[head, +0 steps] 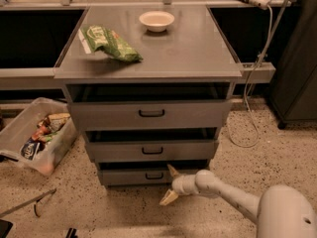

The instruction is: Open bottom drawer

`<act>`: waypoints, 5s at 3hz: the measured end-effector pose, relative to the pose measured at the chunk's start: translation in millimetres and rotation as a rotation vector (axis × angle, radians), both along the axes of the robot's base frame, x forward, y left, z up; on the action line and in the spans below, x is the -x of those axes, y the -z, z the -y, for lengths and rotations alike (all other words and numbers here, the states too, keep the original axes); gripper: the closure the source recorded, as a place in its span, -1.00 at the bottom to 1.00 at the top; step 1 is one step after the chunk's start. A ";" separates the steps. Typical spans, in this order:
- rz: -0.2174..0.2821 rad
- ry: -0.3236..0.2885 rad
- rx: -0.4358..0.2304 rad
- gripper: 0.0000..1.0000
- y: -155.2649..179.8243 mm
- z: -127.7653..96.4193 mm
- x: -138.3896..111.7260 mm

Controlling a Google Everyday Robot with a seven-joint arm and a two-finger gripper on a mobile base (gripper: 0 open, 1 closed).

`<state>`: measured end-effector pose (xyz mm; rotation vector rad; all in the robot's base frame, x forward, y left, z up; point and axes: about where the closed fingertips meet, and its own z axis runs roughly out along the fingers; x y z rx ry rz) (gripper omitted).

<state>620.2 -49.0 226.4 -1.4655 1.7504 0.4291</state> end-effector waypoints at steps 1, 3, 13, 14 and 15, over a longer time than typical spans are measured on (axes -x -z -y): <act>0.039 -0.007 0.009 -1.00 -10.5 -0.4 -27.9; 0.025 0.008 0.022 -1.00 -6.1 1.5 -34.8; -0.422 0.080 0.083 -1.00 23.2 25.8 83.3; -0.422 0.080 0.083 -1.00 20.3 25.8 83.2; -0.392 0.077 0.075 -1.00 10.2 21.0 74.8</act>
Offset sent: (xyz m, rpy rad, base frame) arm 0.0252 0.0004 0.0095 -0.0080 -0.0356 0.0064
